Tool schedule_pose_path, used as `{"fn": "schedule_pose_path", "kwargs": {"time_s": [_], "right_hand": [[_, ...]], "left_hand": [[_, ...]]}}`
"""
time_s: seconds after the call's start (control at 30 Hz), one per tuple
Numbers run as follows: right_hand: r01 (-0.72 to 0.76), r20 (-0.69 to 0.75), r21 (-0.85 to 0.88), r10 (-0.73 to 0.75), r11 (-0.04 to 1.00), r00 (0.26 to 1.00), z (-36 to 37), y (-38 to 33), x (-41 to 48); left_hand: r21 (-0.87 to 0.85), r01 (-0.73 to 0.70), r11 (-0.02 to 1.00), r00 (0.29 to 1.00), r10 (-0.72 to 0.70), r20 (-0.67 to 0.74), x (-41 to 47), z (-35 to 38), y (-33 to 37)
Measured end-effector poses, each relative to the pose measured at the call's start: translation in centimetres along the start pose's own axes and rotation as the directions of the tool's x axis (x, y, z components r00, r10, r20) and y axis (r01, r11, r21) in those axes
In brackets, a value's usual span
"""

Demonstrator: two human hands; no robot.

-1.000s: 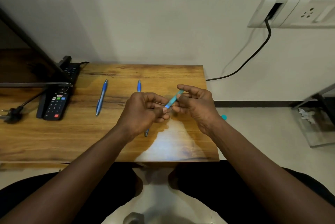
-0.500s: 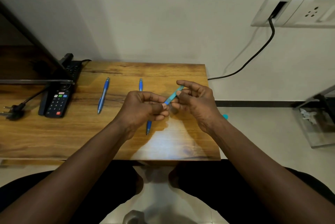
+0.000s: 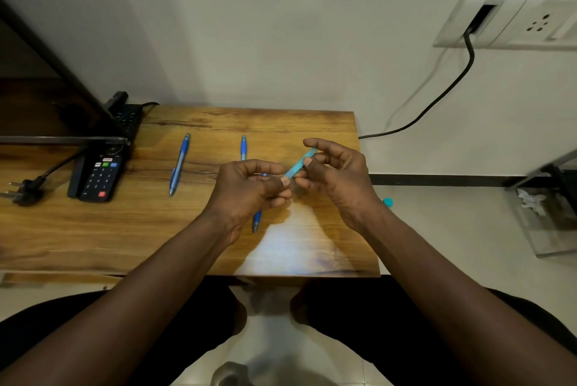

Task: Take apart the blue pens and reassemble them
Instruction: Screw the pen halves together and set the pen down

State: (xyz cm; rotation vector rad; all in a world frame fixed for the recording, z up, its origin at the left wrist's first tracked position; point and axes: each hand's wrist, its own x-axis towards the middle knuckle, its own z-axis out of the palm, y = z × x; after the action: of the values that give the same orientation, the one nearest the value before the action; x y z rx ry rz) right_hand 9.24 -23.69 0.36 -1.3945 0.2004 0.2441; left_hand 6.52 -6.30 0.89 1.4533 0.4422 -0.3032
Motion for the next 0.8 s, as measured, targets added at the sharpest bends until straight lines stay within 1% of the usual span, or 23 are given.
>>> {"fn": "schedule_pose_path", "kwargs": {"time_s": [0.13,0.2,0.33,0.4,0.43,0.5,0.57,0.63,0.73,0.8], "right_hand": [[-0.099,0.020,0.068,0.097,0.993,0.995,-0.2,-0.2,0.1],[-0.148,0.021,0.060,0.147,0.987,0.989,-0.4,-0.3,0.2],[-0.178,0.017,0.008,0.177,0.984,0.984,-0.9,-0.3,0.4],[-0.172,-0.034,-0.026,0.172,0.985,0.985,-1.4,-0.4,0.6],[-0.173,-0.082,-0.079,0.167,0.982,0.983,-1.8,-0.5,0.8],[-0.183,-0.177,-0.250,0.141,0.951,0.974,-2.6,-0.4,1.2],[-0.175,-0.225,-0.401,0.088,0.899,0.970,-3.3,0.0,1.4],[-0.160,-0.229,-0.499,0.048,0.852,0.972,-3.7,0.8,1.3],[-0.146,-0.219,-0.602,0.014,0.785,0.976,-4.0,1.8,0.9],[-0.124,-0.223,-0.667,-0.039,0.735,0.974,-4.1,2.1,0.9]], "left_hand": [[0.011,-0.046,0.999,0.998,0.045,0.037,-0.1,0.0,0.1],[0.031,-0.058,0.998,0.997,0.056,0.059,-0.1,0.3,0.2],[0.189,-0.152,0.970,0.983,0.129,0.129,-0.2,1.7,0.4],[0.301,-0.206,0.931,0.976,0.174,0.129,-0.1,2.1,0.3],[0.385,-0.238,0.892,0.971,0.211,0.112,0.0,2.1,0.2],[0.566,-0.289,0.772,0.950,0.307,0.066,0.2,1.6,-0.1],[0.669,-0.302,0.678,0.926,0.375,0.039,0.3,0.9,-0.2],[0.698,-0.302,0.649,0.916,0.399,0.026,0.5,0.0,-0.4],[0.704,-0.311,0.639,0.912,0.410,0.030,0.9,-1.0,-0.6],[0.706,-0.310,0.637,0.911,0.412,0.027,0.9,-1.4,-0.8]]}}
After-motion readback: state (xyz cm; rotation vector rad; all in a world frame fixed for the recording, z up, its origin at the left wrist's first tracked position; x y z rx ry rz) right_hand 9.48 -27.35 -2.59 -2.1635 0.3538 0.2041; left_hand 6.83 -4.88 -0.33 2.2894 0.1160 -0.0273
